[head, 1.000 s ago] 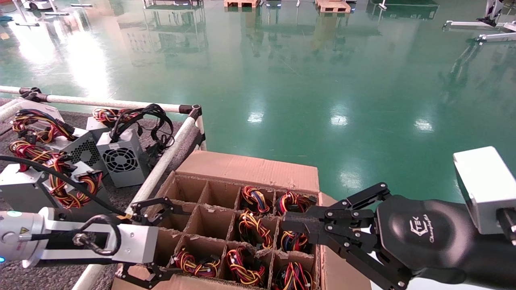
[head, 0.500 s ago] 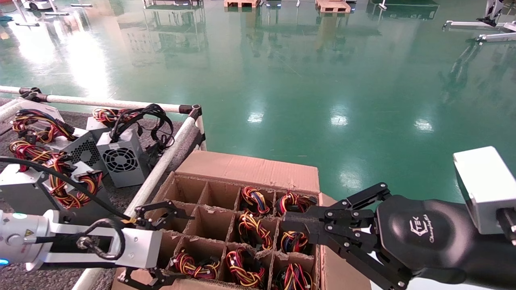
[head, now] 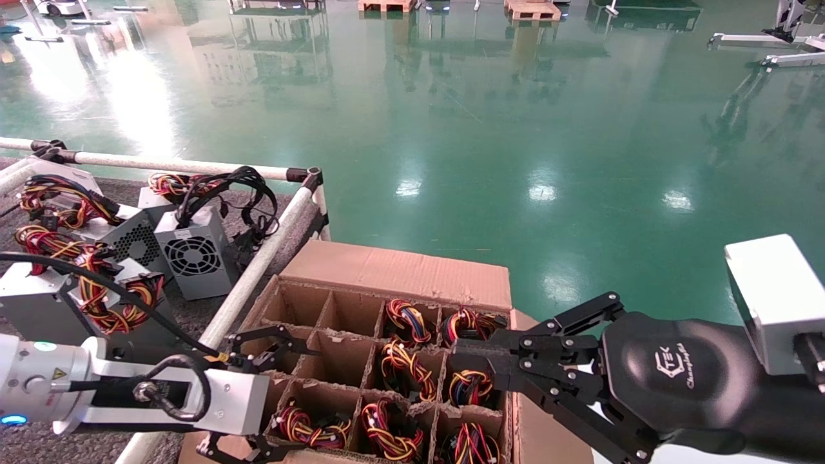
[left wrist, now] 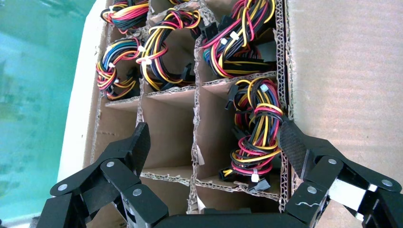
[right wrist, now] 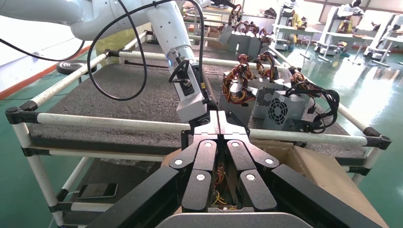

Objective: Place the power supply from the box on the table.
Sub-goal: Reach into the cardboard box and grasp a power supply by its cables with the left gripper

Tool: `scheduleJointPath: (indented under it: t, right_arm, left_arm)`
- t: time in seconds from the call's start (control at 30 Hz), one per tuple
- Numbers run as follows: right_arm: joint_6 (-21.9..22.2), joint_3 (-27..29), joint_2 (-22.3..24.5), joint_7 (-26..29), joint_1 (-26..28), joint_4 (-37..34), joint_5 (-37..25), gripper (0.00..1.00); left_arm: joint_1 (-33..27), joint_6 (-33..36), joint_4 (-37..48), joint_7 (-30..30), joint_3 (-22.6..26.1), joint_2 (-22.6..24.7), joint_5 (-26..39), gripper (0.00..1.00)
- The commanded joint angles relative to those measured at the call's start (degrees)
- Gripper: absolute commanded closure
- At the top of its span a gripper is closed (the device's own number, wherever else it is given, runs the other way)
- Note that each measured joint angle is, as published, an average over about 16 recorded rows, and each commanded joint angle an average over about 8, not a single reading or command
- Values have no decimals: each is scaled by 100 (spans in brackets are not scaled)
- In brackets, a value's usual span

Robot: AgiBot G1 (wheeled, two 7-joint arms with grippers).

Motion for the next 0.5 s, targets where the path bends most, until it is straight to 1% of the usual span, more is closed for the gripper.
scheduleJointPath:
  t: [0.03, 0.5]
  right_arm:
    - [0, 0, 0, 0, 0, 0, 0, 100]
    - [0, 0, 0, 0, 0, 0, 0, 100]
  left_arm:
    - [-5, 1, -1, 4, 8, 14, 12, 0]
    - [-206, 38, 291, 155, 113, 191, 196, 0]
